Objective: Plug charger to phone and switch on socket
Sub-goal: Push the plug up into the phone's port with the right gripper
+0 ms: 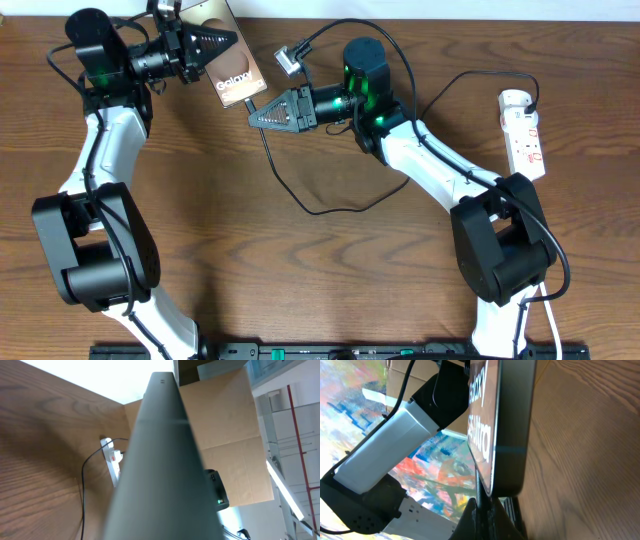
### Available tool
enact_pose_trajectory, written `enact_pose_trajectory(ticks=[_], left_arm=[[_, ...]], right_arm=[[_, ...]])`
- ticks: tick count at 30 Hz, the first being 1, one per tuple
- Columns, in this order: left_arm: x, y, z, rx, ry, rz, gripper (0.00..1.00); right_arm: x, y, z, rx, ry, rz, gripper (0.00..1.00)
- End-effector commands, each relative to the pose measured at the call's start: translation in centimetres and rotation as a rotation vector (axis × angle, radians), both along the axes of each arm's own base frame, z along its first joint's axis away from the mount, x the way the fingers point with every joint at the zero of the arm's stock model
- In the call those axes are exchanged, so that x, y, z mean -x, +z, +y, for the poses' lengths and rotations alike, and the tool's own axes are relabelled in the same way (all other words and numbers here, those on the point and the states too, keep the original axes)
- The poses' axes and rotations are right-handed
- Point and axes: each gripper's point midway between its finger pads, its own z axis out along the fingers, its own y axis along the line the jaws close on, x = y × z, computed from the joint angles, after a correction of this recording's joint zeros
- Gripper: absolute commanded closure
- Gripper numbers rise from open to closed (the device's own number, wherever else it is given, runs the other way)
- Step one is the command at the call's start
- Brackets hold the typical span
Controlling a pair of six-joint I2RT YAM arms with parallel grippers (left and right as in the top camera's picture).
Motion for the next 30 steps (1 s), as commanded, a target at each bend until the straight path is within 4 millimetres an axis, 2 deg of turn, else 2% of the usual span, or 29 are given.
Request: enact_pose_trajectory(ticks=[1,21,30], left_arm=[[1.16,0.68,-0.92,-0.012,-0.072,-0.043,0.93],[1.02,0.68,-0.25,-0.012,-0.057,-0.043,0.93],[1.02,0.68,-0.25,-0.013,-0.057,-0.043,0.93]], right_arm=[[-1.54,0.18,-0.23,-0.001,-0.073,-0.011,0.99],[-1.66,0.11,-0.22,0.002,-0.081,-0.008,0.98],[-1.67,0.12,-0.22,0.002,-0.081,-0.009,0.84]])
